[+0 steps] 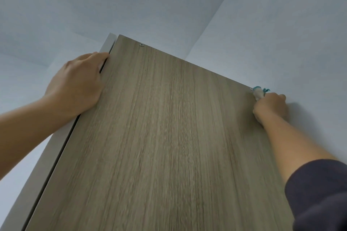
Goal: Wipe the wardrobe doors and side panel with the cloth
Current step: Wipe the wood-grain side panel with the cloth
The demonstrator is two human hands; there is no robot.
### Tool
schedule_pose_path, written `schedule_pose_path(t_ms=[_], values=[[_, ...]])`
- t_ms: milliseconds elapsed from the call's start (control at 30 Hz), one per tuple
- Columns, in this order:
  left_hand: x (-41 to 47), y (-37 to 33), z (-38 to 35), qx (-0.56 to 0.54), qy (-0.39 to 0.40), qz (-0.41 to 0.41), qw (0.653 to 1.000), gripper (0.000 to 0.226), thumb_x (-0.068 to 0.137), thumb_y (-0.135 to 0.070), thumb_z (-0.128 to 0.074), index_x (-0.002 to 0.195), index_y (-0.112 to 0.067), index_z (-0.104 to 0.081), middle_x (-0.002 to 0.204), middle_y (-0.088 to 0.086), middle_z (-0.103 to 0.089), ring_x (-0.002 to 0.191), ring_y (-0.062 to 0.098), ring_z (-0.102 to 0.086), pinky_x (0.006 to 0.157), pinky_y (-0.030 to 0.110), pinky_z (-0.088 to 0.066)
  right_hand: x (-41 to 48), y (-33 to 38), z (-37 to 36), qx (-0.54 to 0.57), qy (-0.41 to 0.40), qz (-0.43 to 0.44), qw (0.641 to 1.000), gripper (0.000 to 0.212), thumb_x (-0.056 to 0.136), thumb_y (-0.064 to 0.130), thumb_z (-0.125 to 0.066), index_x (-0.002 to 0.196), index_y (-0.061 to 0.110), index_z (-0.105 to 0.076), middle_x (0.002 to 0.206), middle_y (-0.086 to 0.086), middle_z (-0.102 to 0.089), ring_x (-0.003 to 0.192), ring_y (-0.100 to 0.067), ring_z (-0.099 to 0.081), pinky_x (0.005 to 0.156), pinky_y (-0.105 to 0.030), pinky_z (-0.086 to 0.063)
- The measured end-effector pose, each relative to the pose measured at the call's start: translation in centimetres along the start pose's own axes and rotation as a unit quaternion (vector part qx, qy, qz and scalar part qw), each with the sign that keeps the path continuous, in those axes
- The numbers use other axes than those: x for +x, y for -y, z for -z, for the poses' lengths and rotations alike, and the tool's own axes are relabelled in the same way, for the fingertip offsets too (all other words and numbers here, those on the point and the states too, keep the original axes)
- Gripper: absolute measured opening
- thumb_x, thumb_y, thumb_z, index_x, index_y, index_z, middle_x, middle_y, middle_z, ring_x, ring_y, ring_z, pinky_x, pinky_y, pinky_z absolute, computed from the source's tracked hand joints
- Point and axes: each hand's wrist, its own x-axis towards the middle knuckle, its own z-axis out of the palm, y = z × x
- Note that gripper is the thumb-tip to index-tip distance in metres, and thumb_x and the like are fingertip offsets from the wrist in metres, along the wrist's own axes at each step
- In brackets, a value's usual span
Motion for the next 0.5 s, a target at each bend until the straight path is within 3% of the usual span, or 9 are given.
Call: schedule_pose_path(t_ms=[167, 367, 500], values=[[0.4, 0.3, -0.3, -0.026, 0.012, 0.008, 1.000, 0.048, 0.096, -0.006, -0.030, 0.138, -0.020, -0.047, 0.131, 0.010, -0.054, 0.115, 0.034, -0.049, 0.093, 0.044, -0.040, -2.4, 1.2, 0.4, 0.037, 0.008, -0.017, 0.999, 0.032, 0.097, 0.018, -0.043, 0.120, 0.000, -0.056, 0.124, -0.017, -0.042, 0.105, -0.041, -0.054, 0.083, -0.038, -0.044], [0.6, 0.6, -0.4, -0.078, 0.028, 0.036, 0.996, 0.051, 0.097, -0.007, -0.030, 0.147, -0.019, -0.036, 0.142, 0.011, -0.044, 0.127, 0.032, -0.042, 0.094, 0.036, -0.034, -6.5, 4.0, 0.9, 0.047, -0.005, 0.072, 0.996, 0.033, 0.097, 0.022, -0.040, 0.113, 0.004, -0.063, 0.124, -0.019, -0.045, 0.106, -0.039, -0.054, 0.088, -0.037, -0.043], [0.9, 0.8, -0.5, -0.133, 0.040, 0.075, 0.988, 0.046, 0.099, -0.009, -0.029, 0.145, -0.015, -0.033, 0.140, 0.010, -0.044, 0.120, 0.026, -0.043, 0.089, 0.030, -0.030, -9.7, 6.7, 1.5, 0.056, -0.009, 0.132, 0.990, 0.028, 0.097, 0.021, -0.042, 0.105, 0.003, -0.063, 0.123, -0.020, -0.047, 0.099, -0.036, -0.055, 0.080, -0.035, -0.040]])
